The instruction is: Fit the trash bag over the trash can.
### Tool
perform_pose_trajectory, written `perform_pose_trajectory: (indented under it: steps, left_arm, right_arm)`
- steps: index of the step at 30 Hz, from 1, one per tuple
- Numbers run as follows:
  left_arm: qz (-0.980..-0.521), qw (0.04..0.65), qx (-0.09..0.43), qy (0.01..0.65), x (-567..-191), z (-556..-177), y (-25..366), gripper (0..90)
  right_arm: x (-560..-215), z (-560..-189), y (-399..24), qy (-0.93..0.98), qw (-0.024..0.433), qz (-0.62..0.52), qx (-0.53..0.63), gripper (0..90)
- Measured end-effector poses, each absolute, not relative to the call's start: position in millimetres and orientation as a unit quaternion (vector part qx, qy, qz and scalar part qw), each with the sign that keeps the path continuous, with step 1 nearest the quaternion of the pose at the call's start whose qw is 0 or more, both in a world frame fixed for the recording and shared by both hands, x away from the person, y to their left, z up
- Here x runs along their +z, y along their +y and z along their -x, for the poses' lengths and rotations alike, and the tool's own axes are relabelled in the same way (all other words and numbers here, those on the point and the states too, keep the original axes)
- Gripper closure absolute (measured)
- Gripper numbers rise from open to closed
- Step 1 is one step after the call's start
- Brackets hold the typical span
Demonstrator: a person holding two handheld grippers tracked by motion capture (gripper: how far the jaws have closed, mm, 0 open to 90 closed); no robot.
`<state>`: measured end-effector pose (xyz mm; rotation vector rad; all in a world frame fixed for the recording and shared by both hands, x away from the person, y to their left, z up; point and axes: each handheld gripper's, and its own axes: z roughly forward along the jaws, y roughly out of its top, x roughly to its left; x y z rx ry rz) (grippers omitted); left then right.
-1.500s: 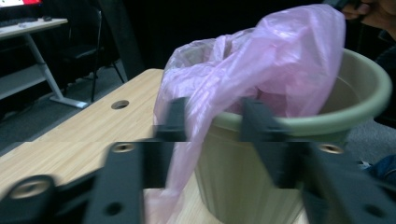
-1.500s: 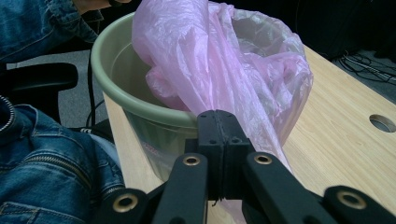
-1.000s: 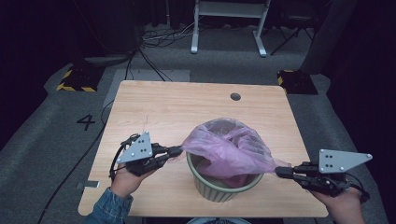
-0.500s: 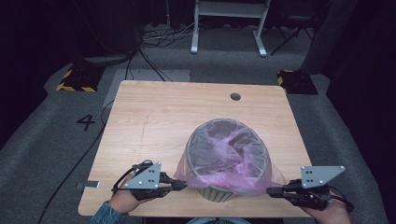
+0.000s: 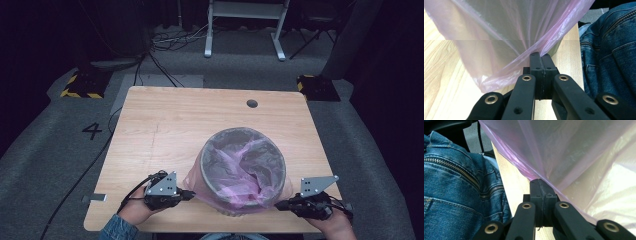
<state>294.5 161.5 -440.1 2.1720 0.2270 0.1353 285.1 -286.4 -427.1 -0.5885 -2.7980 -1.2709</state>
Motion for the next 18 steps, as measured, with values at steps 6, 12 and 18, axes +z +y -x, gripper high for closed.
perform_pose_trajectory:
  steps: [6, 12, 18]
  left_arm:
    - [-0.855, 0.503, 0.041, 0.120, -432, -286, 179, 58.8]
    - [-0.821, 0.553, 0.059, 0.130, -414, -274, 184, 38.4]
    - [-0.818, 0.548, 0.047, 0.165, -407, -286, 164, 34.5]
  right_arm:
    - [-423, -277, -297, -0.877, -0.010, 0.205, -0.435, 51.1]
    - [-395, -267, -311, -0.830, -0.066, 0.218, -0.509, 22.8]
    - [-395, -269, -284, -0.836, -0.084, 0.214, -0.499, 18.2]
